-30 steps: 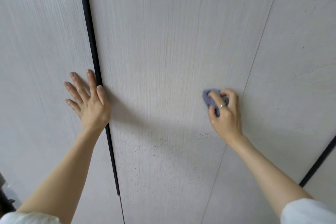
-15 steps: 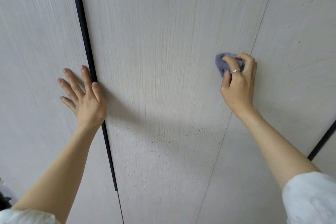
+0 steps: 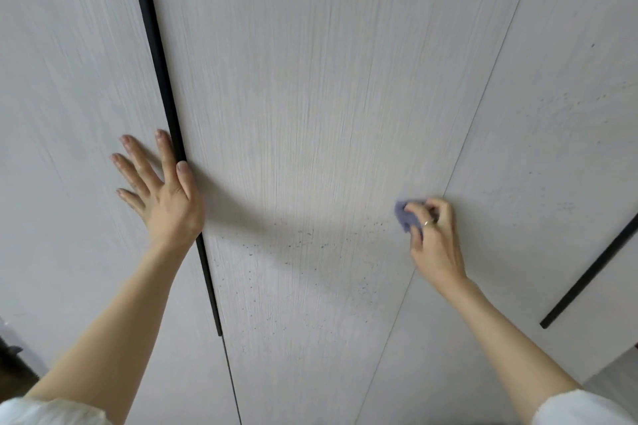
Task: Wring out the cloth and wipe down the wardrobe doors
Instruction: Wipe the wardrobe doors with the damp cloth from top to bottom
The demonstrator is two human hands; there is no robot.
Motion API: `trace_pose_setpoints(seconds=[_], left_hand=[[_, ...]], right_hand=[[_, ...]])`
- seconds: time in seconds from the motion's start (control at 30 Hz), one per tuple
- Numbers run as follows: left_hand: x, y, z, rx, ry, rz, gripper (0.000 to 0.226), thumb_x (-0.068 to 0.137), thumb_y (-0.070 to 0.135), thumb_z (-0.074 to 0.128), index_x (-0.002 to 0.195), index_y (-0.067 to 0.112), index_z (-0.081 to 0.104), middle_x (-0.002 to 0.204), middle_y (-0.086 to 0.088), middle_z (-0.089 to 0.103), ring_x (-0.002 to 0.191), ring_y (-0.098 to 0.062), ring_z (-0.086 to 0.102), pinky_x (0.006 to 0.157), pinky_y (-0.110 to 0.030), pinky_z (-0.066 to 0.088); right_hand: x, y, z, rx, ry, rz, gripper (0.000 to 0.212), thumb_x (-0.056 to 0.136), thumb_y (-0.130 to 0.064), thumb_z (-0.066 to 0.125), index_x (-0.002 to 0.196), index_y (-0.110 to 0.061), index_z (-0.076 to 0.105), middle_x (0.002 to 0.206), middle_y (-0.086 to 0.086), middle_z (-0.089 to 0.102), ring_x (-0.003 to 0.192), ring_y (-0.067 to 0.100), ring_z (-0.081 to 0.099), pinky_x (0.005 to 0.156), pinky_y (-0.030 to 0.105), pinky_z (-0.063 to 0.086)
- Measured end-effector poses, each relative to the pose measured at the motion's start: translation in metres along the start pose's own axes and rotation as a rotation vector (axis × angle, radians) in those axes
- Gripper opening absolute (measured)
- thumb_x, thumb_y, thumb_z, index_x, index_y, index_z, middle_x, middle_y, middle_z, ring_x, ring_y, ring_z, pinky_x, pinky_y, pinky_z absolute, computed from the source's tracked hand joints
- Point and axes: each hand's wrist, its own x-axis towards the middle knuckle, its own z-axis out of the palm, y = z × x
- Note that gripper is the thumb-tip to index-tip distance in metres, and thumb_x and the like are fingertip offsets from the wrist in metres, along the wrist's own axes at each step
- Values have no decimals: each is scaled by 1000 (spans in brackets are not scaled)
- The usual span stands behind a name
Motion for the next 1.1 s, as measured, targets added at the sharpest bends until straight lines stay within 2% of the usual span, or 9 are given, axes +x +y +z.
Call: trace_pose_setpoints(seconds=[0.1,0.2,0.37,0.47,0.63,0.73,0.8,0.97,1.1], left_hand=[[-3,-3,2,1,-1,-1,51,102,33,15,148,37,-6,156,-5,-21,142,-27,-23,112,-57,-10],[-3,-6,3,13,4,9,51,102,32,15,149,35,-4,156,-7,-20,142,-29,-22,111,-58,-10],[-4,-9,3,43,-1,13,51,102,32,16,149,34,-3,156,-9,-19,142,-30,-21,110,-61,-8],[-3,-9,3,46,4,15,51,102,31,16,149,35,-3,156,-9,-19,142,-30,-21,110,-62,-8],[-4,-8,5,49,13,16,51,102,31,15,149,33,-4,156,-11,-18,142,-32,-20,109,-64,-7],[-4,-8,6,51,16,14,52,102,32,14,149,32,-5,156,-12,-18,142,-33,-20,109,-64,-7],[-4,-9,6,50,14,13,52,102,32,14,149,33,-5,156,-12,-18,142,-33,-20,109,-64,-7],[-4,-9,6,49,11,11,52,101,32,15,149,33,-5,156,-11,-19,142,-32,-21,109,-63,-8],[-4,-9,6,55,12,11,52,101,32,15,149,33,-5,156,-11,-19,142,-32,-21,110,-62,-8]], right_hand=[[28,-8,-11,36,186,13,36,75,16,59,105,-3,62,105,20,43,86,28,51,79,18,37],[6,0,6,53,203,12,42,75,15,59,110,-8,57,107,13,39,90,24,49,81,18,37],[-77,28,40,48,-179,185,42,69,25,55,93,-9,64,98,-7,31,87,28,52,74,15,37],[-73,28,35,34,-234,242,36,73,23,53,87,-9,63,98,-2,35,86,27,52,70,23,44],[-11,-2,9,85,80,120,32,75,12,62,105,1,62,106,19,44,93,17,46,84,11,33],[9,-20,12,137,185,68,31,79,0,58,109,-4,61,108,13,41,93,14,45,88,3,30],[-7,-20,25,152,170,35,31,79,-2,57,109,-9,61,106,4,36,91,13,45,85,8,37],[-68,1,47,101,-262,42,41,71,16,67,96,-16,66,96,4,43,80,15,47,61,30,48],[-35,-3,31,141,-187,-34,41,71,13,68,103,-11,68,99,6,42,79,25,55,67,30,50]])
